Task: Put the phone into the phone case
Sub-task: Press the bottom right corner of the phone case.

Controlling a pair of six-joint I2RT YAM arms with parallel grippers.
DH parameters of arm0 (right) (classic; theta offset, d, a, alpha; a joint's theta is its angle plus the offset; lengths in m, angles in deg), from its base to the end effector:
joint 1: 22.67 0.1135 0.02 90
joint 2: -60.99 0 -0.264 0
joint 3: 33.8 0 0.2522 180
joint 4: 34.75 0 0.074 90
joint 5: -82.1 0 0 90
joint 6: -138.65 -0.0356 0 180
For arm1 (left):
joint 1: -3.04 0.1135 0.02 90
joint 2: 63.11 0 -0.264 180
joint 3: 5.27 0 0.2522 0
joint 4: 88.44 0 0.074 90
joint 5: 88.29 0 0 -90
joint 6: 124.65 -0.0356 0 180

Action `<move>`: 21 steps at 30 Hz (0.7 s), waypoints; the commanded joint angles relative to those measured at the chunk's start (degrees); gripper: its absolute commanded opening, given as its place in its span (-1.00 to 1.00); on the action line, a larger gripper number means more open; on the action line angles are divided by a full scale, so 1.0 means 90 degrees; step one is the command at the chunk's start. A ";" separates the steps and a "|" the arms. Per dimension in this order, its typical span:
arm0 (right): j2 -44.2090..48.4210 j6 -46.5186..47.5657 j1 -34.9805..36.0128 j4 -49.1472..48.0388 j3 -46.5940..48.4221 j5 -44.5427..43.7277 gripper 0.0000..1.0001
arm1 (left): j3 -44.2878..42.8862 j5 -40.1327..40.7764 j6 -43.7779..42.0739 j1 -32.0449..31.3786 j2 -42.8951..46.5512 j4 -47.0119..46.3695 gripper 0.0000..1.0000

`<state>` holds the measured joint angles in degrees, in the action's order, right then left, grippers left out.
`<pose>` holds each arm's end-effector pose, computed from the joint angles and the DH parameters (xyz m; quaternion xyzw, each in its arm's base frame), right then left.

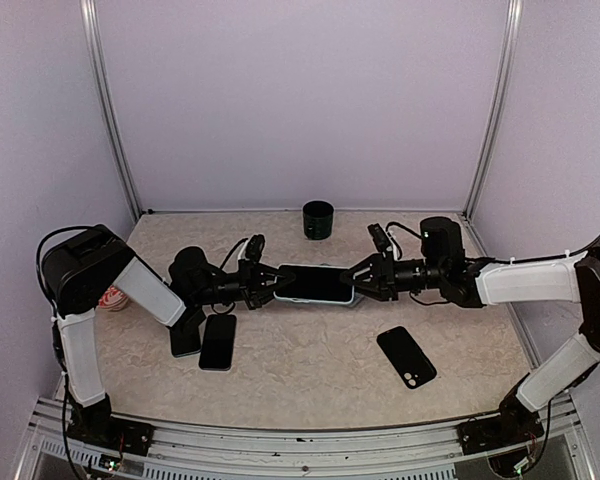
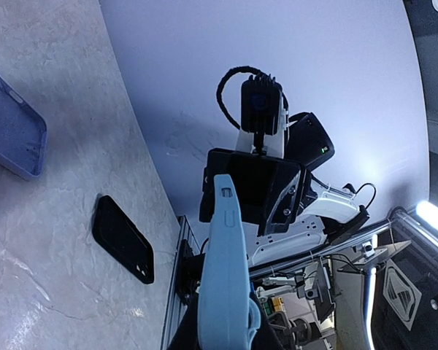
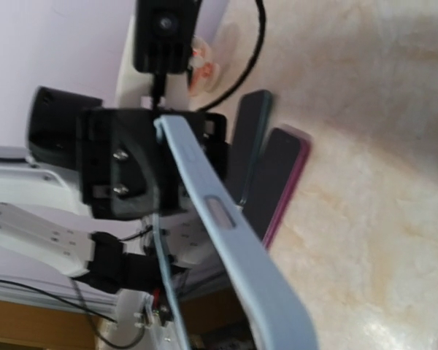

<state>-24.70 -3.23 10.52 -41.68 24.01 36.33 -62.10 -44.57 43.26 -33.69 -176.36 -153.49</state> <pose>0.2509 0.1938 0.2232 -0.0866 0.7878 0.5835 0.1772 0.2741 -0.2366 0.1607 0.0681 0.6660 -0.7252 0.1609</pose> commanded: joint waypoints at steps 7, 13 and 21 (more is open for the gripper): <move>0.0048 -0.0798 -0.0369 -0.1277 -0.0398 0.0779 -0.28 | -0.0086 -0.0080 0.0032 -0.0040 0.0193 -0.0502 -1.00; 0.0173 -0.0720 -0.0414 -0.1172 -0.0461 0.0771 -0.58 | -0.0088 -0.0065 0.0060 -0.0036 0.0172 -0.0503 -1.00; 0.0221 -0.0926 -0.0541 -0.1773 -0.0691 0.1047 -0.83 | -0.0077 -0.0061 0.0052 -0.0034 0.0171 -0.0490 -1.00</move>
<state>-24.77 -10.77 6.83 -52.06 19.18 42.56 -62.10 -45.42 43.54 -33.80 -176.36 -155.13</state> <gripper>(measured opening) 0.105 0.120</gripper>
